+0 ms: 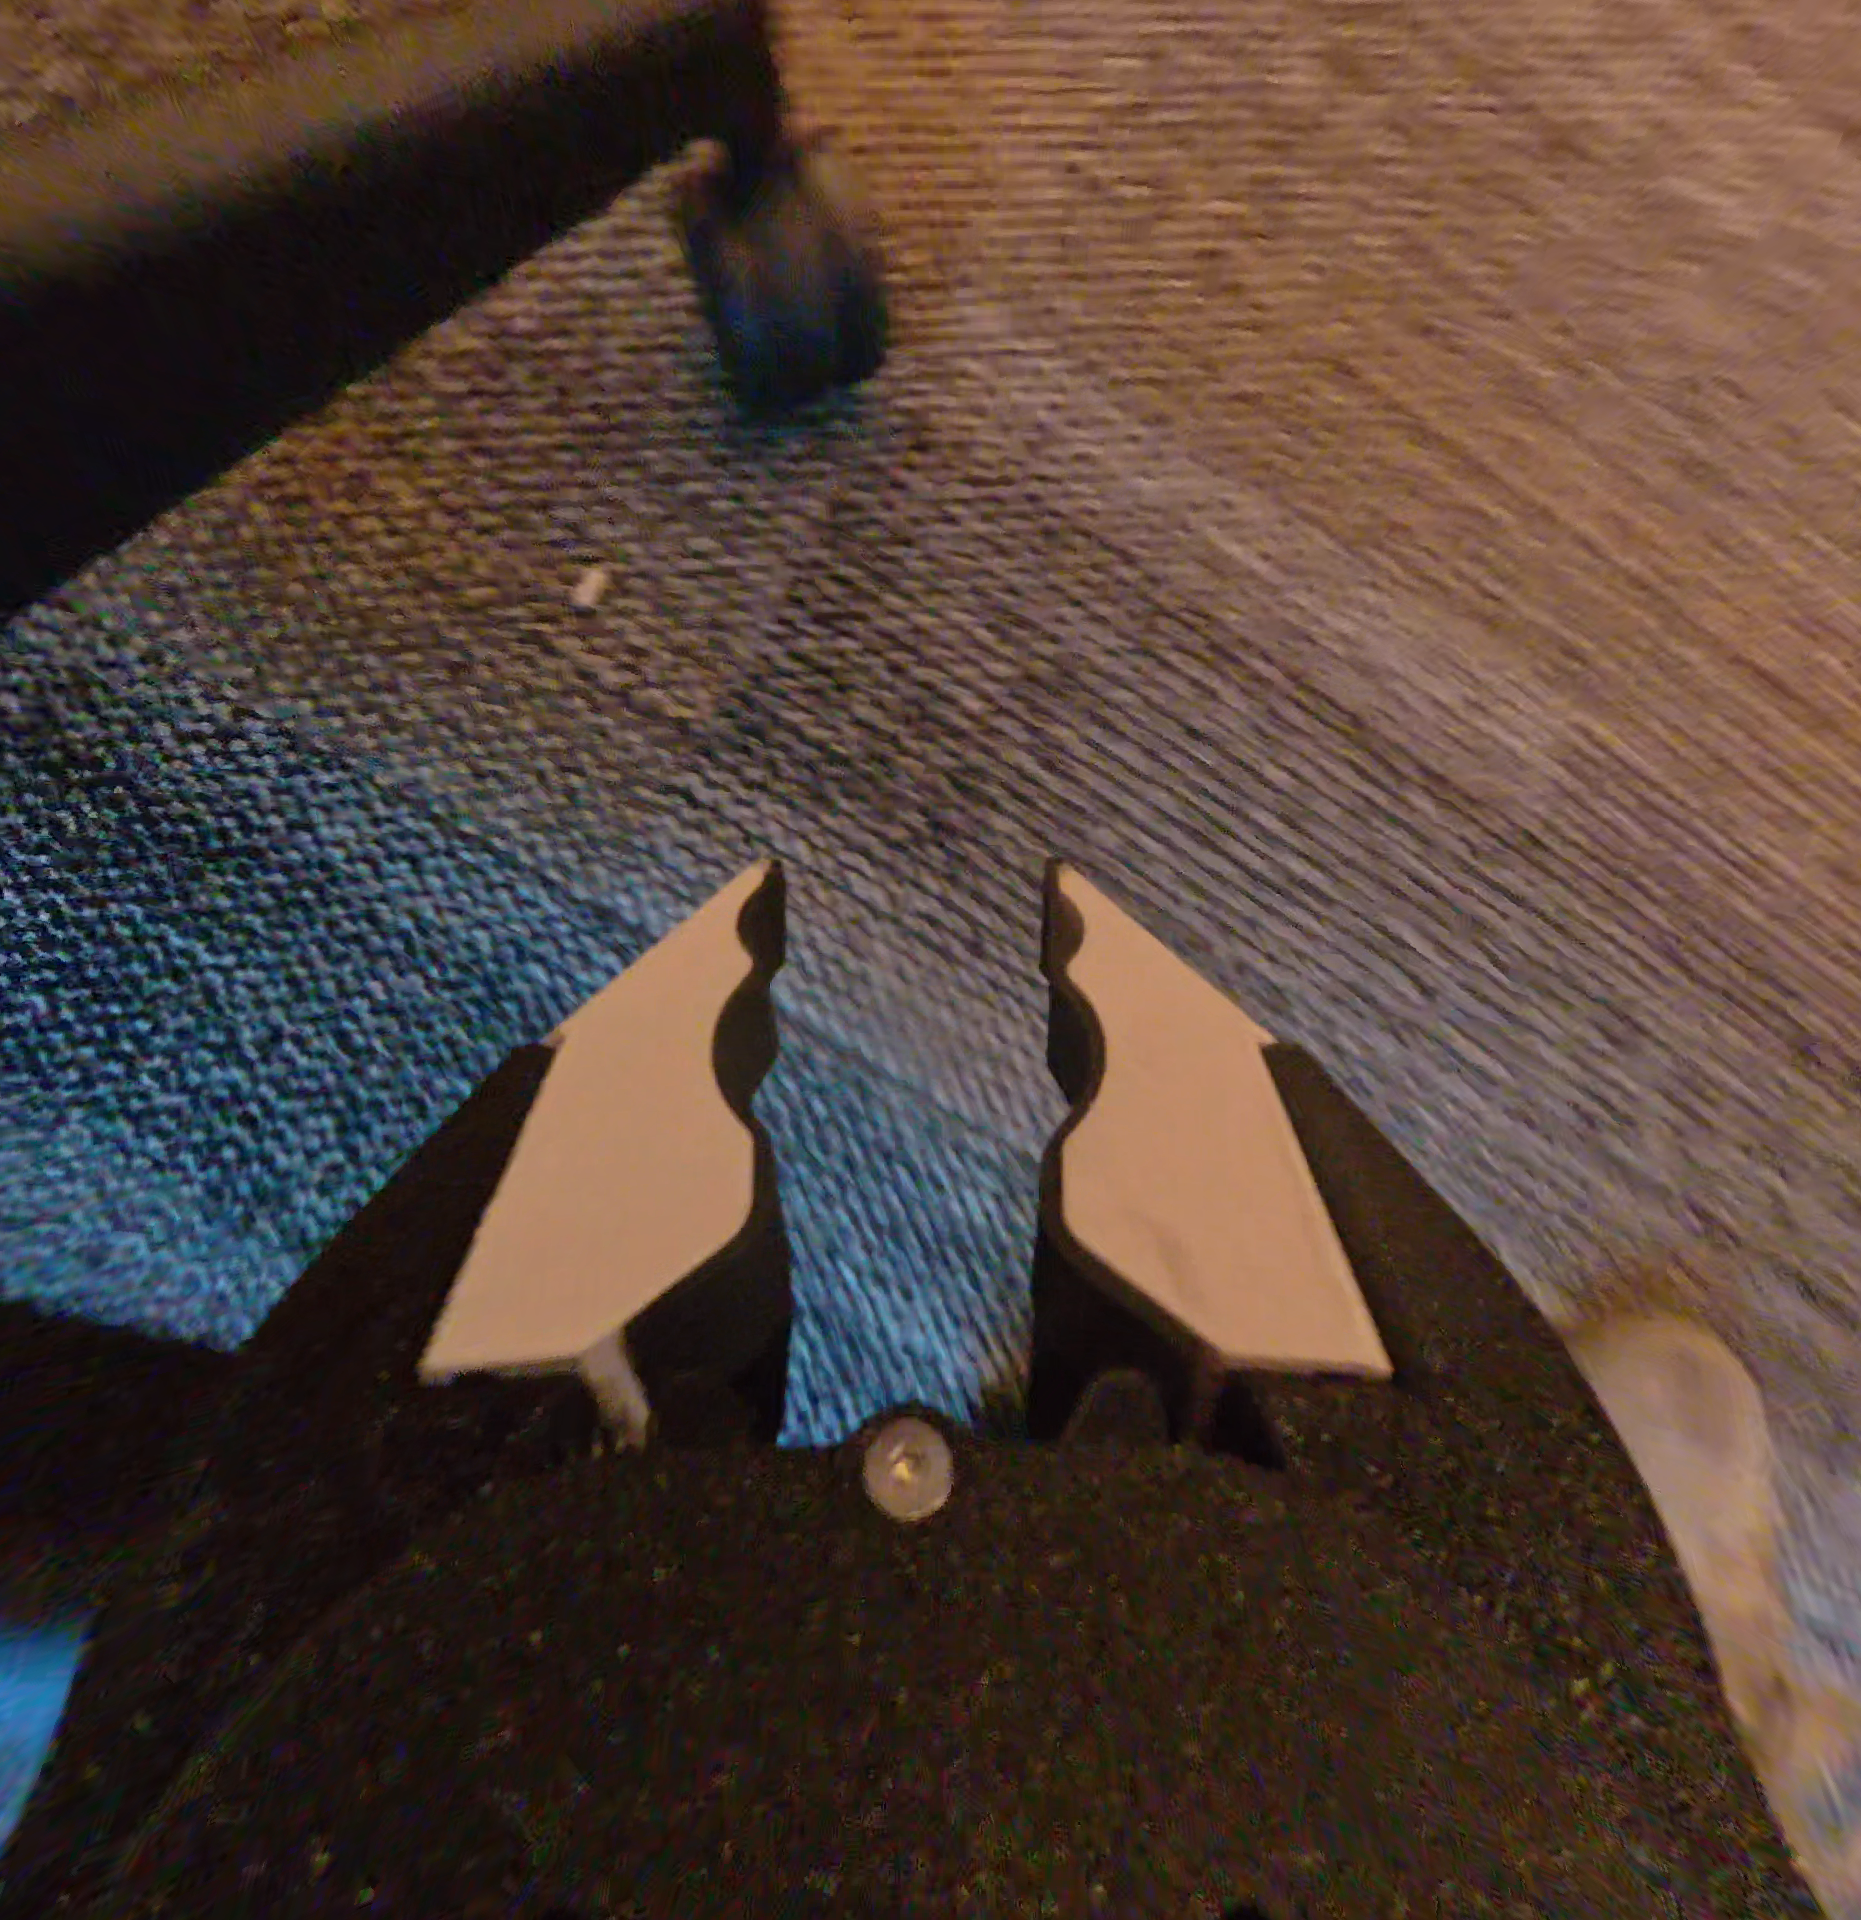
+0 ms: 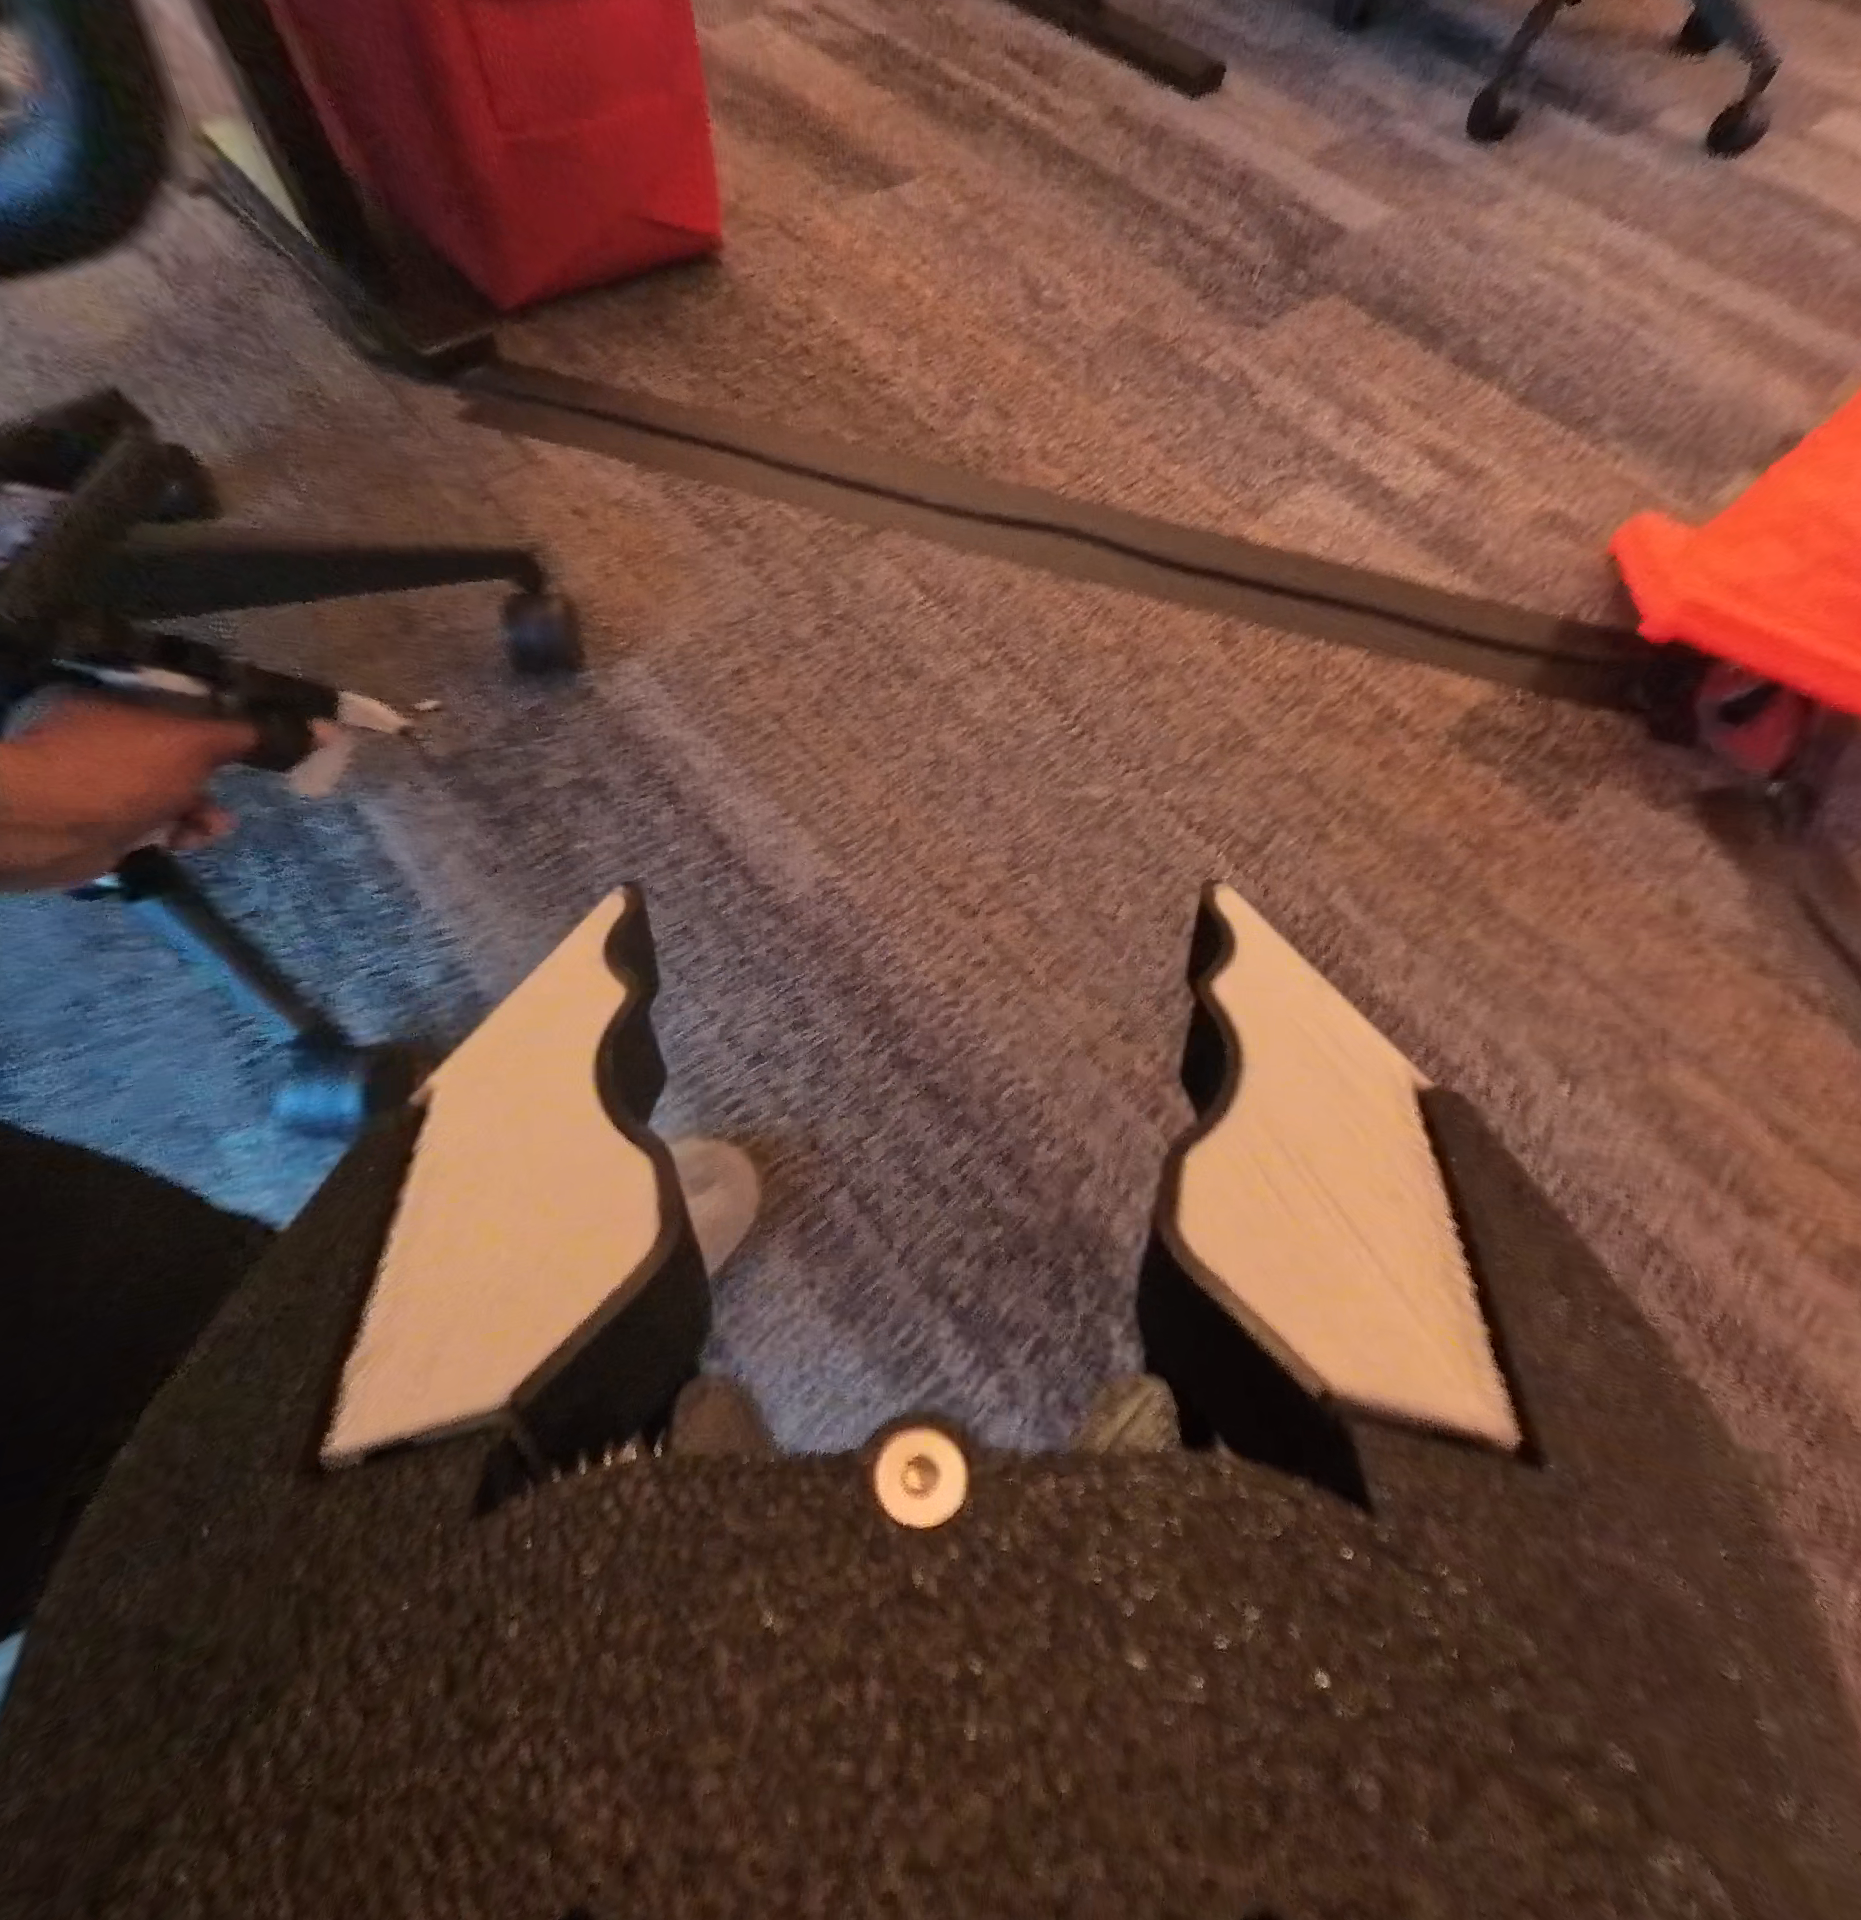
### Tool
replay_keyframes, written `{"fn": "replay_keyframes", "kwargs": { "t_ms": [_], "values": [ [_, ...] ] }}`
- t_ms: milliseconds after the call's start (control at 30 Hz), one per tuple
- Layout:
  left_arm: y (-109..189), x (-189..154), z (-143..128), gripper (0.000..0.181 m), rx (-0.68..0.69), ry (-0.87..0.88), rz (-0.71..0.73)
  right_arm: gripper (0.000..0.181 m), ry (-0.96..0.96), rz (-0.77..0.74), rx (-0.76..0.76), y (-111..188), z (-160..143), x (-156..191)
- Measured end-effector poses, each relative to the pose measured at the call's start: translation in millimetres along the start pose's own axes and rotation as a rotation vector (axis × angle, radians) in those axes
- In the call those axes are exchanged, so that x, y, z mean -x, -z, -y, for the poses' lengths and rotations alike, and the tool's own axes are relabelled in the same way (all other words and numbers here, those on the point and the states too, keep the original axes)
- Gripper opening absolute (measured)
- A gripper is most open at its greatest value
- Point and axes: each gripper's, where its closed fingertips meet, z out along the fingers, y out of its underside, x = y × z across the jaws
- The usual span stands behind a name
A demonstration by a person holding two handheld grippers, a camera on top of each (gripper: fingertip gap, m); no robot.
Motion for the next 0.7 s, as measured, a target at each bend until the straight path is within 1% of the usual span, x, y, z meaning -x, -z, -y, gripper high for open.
{"fn": "replay_keyframes", "kwargs": {
  "t_ms": [67,133,200,267,333,400,467,567,700],
  "values": [
    [-40.3,32.5,8.0,0.044,-0.013,0.065,0.060,0.102,-0.011,0.019,-0.010,-43.4,-4.9,-26.4],
    [-74.9,50.2,22.1,0.038,-0.061,0.096,0.076,0.101,-0.004,0.049,-0.029,-79.2,-6.5,-42.4],
    [-105.1,68.3,27.1,0.037,-0.050,0.053,0.132,0.101,0.056,0.068,-0.032,-106.5,-9.0,-56.2],
    [-124.7,88.4,29.1,0.037,-0.047,0.037,0.187,0.100,0.059,0.074,-0.043,-127.7,-11.7,-69.6],
    [-137.0,106.2,26.9,0.037,-0.040,0.043,0.234,0.100,0.064,0.083,-0.038,-147.4,-17.6,-76.8],
    [-145.7,112.9,24.7,0.036,-0.036,0.029,0.247,0.100,0.077,0.092,-0.037,-161.6,-19.8,-80.1],
    [-151.4,113.2,25.9,0.032,-0.045,0.003,0.237,0.098,0.060,0.101,-0.044,-170.8,-17.9,-81.4],
    [-154.1,107.3,27.0,0.019,-0.083,-0.024,0.204,0.097,0.078,0.115,-0.044,-181.2,-14.3,-78.7],
    [-155.1,99.8,24.8,0.007,-0.116,-0.061,0.186,0.096,0.102,0.149,-0.029,-186.3,-16.0,-69.9]
  ]
}}
